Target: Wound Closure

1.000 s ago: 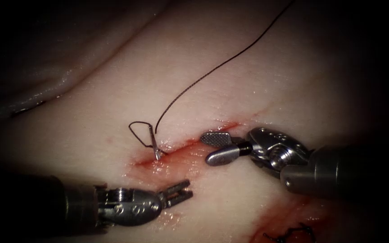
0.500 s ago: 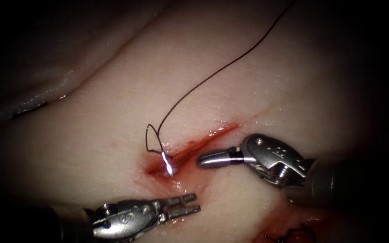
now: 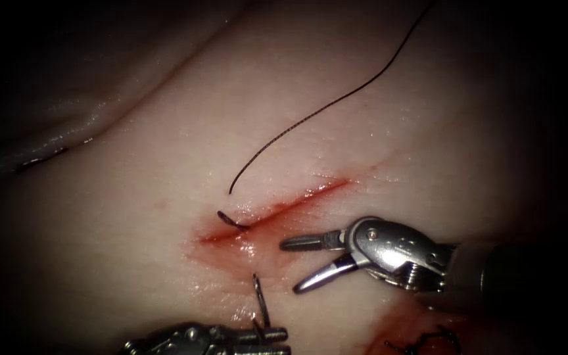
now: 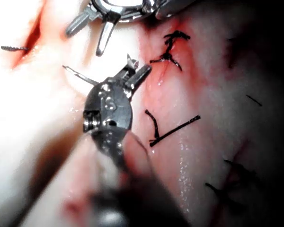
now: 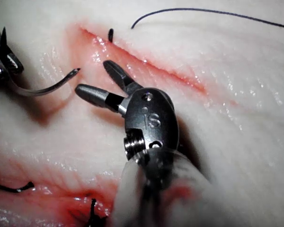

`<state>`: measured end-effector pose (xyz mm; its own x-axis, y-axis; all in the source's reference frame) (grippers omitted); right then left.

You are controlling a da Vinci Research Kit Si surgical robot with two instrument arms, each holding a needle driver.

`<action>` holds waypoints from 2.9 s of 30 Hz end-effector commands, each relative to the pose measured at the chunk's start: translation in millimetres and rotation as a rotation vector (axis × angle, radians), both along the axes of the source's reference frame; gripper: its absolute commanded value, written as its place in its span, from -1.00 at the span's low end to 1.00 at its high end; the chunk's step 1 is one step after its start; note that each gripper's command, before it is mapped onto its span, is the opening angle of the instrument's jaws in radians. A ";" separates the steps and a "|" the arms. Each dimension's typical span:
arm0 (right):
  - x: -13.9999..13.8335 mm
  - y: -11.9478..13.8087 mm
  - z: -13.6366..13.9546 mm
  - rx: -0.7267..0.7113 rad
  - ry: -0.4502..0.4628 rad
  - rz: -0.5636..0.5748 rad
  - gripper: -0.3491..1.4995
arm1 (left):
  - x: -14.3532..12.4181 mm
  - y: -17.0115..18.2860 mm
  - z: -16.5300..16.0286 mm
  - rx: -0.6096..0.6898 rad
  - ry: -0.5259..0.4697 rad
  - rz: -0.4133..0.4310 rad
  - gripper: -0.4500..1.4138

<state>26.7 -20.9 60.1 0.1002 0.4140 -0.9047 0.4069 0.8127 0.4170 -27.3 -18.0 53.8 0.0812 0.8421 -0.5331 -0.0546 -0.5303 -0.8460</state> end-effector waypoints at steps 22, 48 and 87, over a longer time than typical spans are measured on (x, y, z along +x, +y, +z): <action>4.6 -2.5 4.8 -0.180 -0.163 -0.044 0.00 | -1.2 -0.2 -8.2 -0.283 -0.023 0.030 -1.00; 4.1 -2.6 7.1 -0.147 -0.279 -0.046 -0.22 | 3.8 3.1 -10.9 -0.712 0.463 -0.009 -1.00; 7.5 -0.5 -0.8 0.117 -0.379 0.149 0.51 | 4.4 3.3 -11.7 -0.783 0.500 -0.047 -1.00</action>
<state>33.5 -20.8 58.8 0.3489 0.5492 -0.7594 0.0845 0.7886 0.6091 -22.5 -14.2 41.5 -0.2861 0.2276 -0.9308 -0.3533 -0.9280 -0.1183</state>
